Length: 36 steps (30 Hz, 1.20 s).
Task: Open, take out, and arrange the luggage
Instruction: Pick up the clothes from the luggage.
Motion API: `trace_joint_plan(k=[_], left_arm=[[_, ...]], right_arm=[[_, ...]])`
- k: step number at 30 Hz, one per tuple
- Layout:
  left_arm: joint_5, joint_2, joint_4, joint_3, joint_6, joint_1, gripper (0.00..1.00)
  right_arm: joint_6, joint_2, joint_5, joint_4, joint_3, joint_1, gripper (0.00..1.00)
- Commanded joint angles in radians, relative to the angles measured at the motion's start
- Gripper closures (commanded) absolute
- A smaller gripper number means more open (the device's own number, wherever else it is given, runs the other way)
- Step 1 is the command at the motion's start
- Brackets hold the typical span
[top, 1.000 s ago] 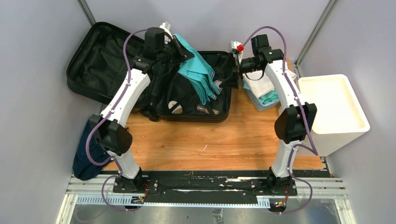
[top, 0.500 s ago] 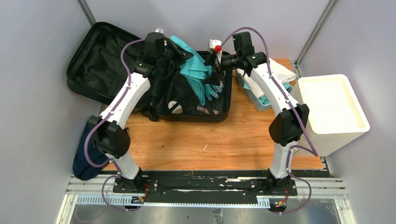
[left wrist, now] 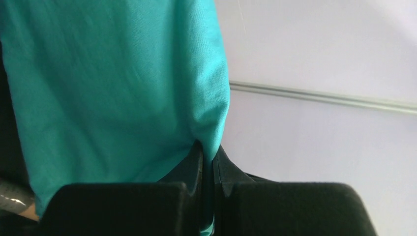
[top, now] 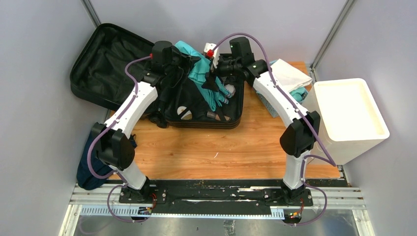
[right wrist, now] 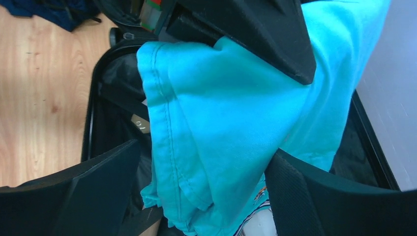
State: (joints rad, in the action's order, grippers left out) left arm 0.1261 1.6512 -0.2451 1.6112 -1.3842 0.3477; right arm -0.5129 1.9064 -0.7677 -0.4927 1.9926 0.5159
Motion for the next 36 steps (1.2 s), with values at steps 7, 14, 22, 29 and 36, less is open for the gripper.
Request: trace_joint_plan(k=[7, 14, 22, 29, 36], left_arm=[[-0.079, -0.057, 0.151, -0.007, -0.328, 0.004, 1.00], [-0.095, -0.066, 0.182, -0.029, -0.389, 0.007, 1.00], [-0.122, -0.122, 0.241, -0.126, -0.391, 0.006, 0.89], [-0.099, -0.168, 0.331, -0.160, -0.245, -0.012, 0.34], [-0.040, -0.291, 0.442, -0.296, -0.014, -0.052, 0.19]], right_arm=[[-0.017, -0.036, 0.346, 0.158, -0.110, 0.127, 0.02], [-0.006, -0.051, 0.551, 0.338, -0.185, 0.137, 0.42], [0.085, -0.062, 0.444, 0.265, -0.113, 0.105, 0.97], [0.287, -0.082, 0.077, 0.190, -0.044, -0.016, 1.00], [0.475, -0.072, -0.121, 0.196, 0.069, -0.152, 1.00]])
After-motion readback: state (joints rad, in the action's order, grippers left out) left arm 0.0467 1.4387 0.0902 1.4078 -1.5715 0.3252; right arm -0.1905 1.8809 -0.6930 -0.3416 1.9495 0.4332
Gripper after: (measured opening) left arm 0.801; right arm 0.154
